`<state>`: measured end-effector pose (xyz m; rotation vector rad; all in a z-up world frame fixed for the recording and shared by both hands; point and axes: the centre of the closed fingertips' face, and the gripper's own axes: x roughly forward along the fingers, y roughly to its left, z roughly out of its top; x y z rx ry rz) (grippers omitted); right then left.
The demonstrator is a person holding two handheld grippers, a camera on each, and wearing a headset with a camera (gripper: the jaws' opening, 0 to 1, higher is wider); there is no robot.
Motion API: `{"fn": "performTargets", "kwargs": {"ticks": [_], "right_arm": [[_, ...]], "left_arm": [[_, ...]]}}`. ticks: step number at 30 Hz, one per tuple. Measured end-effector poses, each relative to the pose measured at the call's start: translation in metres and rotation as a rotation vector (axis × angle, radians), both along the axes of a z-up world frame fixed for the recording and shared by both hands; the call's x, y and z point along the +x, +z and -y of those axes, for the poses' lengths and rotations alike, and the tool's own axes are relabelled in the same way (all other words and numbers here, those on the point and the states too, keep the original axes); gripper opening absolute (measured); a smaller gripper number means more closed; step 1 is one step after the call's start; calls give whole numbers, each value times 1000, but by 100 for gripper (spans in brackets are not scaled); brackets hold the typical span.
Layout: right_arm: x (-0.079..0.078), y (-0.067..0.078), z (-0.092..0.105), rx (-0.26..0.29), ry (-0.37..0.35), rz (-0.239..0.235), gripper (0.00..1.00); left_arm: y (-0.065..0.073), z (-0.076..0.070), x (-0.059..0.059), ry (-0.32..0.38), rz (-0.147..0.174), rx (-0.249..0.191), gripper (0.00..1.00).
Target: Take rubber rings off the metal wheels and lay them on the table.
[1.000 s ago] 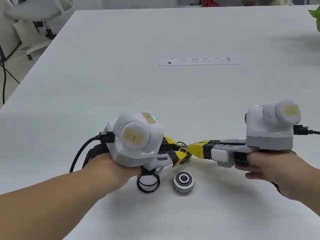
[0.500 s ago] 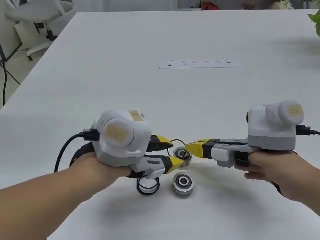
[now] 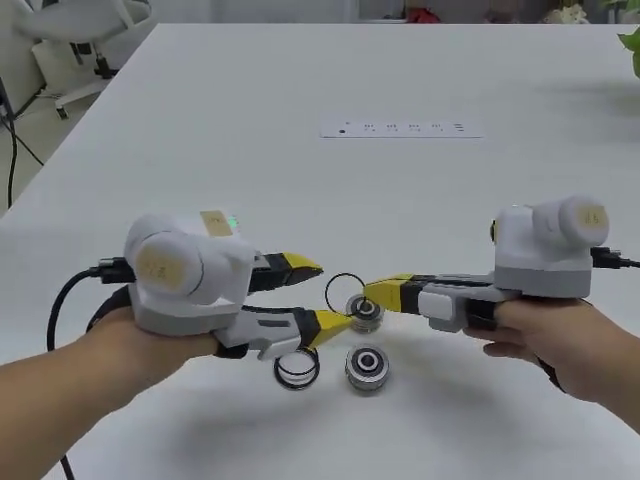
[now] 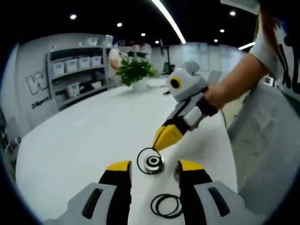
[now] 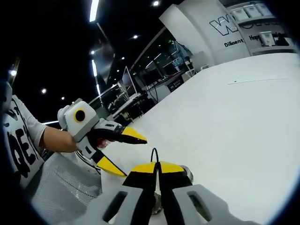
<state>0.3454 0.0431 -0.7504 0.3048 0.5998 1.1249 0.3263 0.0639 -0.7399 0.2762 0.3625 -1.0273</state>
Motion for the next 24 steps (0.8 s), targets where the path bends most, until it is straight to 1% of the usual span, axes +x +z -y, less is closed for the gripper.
{"fn": "performTargets", "kwargs": {"ticks": [3, 7, 11, 13, 17, 19, 21, 24], "right_arm": [[-3, 2, -4, 4, 12, 0, 0], [-7, 3, -10, 7, 32, -4, 0], [-13, 3, -17, 8, 58, -11, 0], [-17, 2, -21, 7, 74, -13, 0], [-24, -1, -29, -1, 104, -19, 0], [-27, -5, -31, -10, 118, -21, 0], [-30, -7, -34, -13, 131, -26, 0], [-35, -9, -38, -19, 146, -37, 0]], "left_arm": [[0, -8, -3, 14, -5, 4, 45], [1, -19, -9, 26, -13, -5, 51], [3, -27, -17, 29, -9, 1, 53], [3, -31, -20, 32, -10, -2, 55], [0, -37, -25, 42, -29, -7, 60], [-1, -40, -28, 45, -27, 0, 62], [-2, -43, -31, 45, -27, 7, 63], [-3, -46, -33, 53, -30, 5, 63]]}}
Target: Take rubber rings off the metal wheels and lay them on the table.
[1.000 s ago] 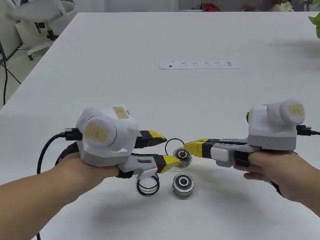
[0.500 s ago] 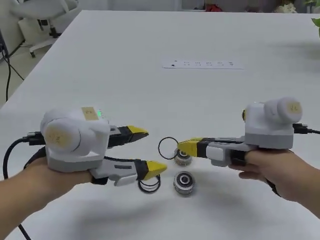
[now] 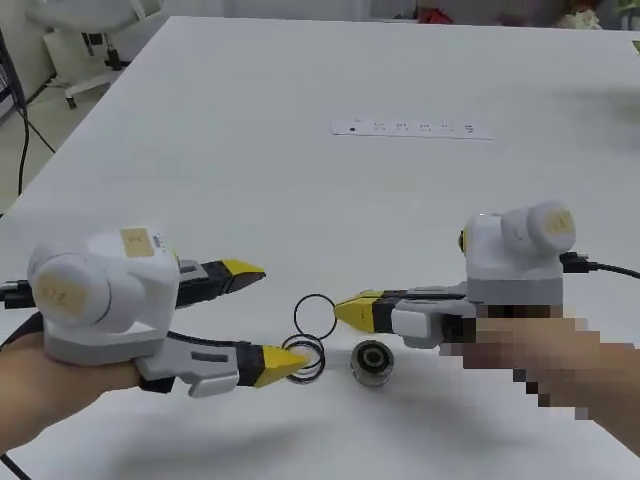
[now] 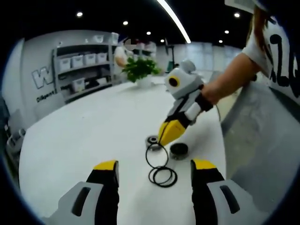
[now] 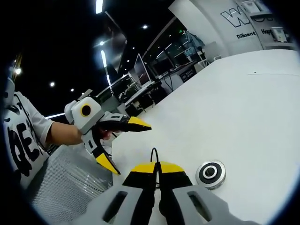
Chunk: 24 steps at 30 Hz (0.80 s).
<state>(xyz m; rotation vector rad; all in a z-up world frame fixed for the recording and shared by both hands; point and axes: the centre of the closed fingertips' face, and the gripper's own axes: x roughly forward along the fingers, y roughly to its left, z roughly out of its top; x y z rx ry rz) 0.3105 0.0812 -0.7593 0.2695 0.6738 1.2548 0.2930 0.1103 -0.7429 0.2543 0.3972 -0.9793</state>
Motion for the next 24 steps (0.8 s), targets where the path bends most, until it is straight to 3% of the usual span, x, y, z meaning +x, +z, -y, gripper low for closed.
{"fn": "performTargets", "kwargs": {"ticks": [12, 24], "right_arm": [[-17, -19, -12, -65, 67, -24, 0], [-18, -32, -10, -136, 71, -1, 3]], "left_arm": [[-3, -13, -4, 50, -13, -11, 64], [-7, -15, -8, 59, -28, -8, 64]]}}
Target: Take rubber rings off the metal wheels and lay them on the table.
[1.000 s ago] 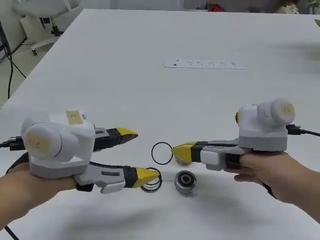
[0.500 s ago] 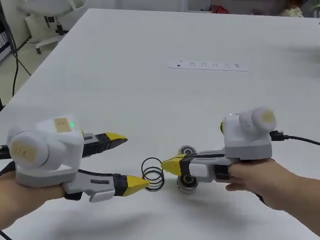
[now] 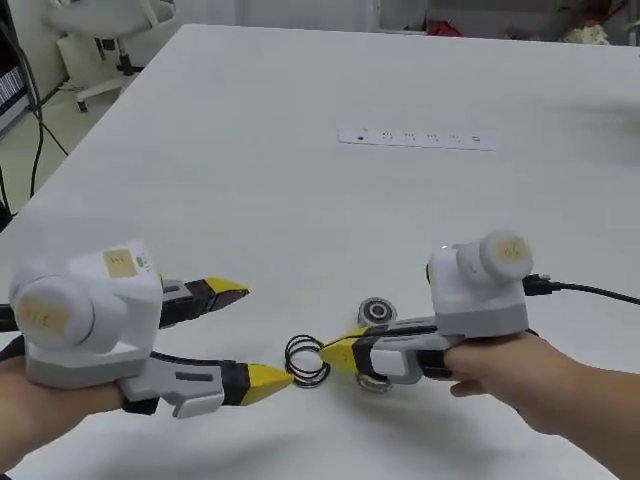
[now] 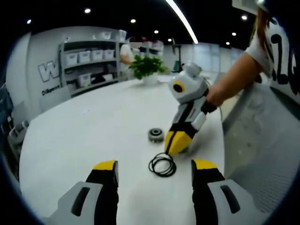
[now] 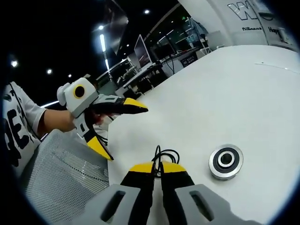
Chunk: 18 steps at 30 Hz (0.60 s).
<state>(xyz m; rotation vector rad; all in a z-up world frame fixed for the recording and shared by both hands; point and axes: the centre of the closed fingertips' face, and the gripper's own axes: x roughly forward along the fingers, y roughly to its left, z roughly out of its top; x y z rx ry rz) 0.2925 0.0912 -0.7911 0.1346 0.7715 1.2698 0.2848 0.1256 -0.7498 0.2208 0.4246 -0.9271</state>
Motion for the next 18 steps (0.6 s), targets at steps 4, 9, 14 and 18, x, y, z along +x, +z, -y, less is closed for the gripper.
{"fn": "performTargets", "kwargs": {"ticks": [4, 9, 14, 18], "right_arm": [[0, 0, 2, -16, 4, 22, 8], [2, 5, 8, -21, 3, 47, 12], [2, 12, 12, -24, 4, 87, 16], [4, 18, 14, -19, -1, 128, 23]], "left_arm": [[0, 0, 0, 1, -2, 0, 64], [1, 1, -3, -2, -2, 1, 64], [3, 2, -5, 0, -7, -5, 64], [4, 4, -6, -2, -4, -3, 64]]}}
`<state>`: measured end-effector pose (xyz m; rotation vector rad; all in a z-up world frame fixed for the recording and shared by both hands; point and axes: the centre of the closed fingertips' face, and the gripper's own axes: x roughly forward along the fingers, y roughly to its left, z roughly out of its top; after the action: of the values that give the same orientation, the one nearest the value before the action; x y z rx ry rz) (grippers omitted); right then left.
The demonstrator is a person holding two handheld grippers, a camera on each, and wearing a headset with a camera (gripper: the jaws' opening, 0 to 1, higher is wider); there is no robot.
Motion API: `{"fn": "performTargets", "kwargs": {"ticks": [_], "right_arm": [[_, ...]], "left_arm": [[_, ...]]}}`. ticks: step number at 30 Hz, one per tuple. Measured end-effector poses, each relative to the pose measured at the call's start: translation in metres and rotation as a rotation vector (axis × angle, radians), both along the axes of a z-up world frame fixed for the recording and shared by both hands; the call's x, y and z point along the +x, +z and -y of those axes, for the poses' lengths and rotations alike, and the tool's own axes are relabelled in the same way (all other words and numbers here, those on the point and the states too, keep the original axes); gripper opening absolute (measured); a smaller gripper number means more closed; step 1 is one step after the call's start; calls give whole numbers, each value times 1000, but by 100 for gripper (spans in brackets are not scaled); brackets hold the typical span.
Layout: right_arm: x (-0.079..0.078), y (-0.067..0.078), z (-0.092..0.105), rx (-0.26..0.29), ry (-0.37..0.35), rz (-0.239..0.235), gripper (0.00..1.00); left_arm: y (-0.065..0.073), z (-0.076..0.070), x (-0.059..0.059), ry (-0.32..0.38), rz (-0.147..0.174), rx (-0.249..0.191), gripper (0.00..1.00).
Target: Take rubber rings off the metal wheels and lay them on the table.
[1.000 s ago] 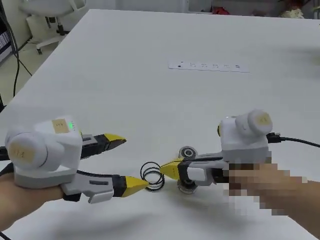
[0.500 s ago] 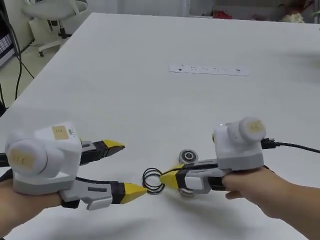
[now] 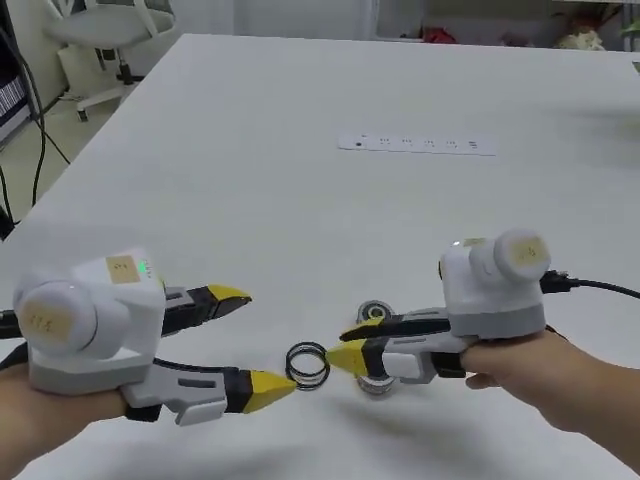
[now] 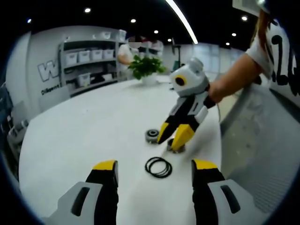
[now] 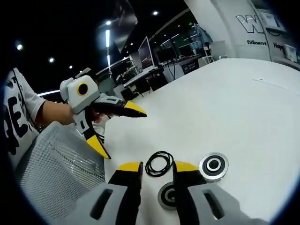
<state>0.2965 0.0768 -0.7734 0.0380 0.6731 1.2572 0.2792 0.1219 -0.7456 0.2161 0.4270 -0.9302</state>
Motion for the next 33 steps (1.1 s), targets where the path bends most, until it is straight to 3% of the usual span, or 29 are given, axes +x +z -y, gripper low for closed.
{"fn": "performTargets", "kwargs": {"ticks": [7, 13, 27, 33], "right_arm": [[3, 15, 8, 21, -7, 47, 35], [2, 21, 25, 0, -5, 106, 42], [2, 26, 58, -32, -43, 183, 54], [-3, 23, 72, -82, -40, 227, 58]], "left_arm": [[5, 3, 0, -8, 10, 1, 65], [9, 3, 1, -4, 15, 0, 66], [16, 0, -2, -2, 25, 9, 69], [16, -3, -4, 4, 22, 13, 69]]}}
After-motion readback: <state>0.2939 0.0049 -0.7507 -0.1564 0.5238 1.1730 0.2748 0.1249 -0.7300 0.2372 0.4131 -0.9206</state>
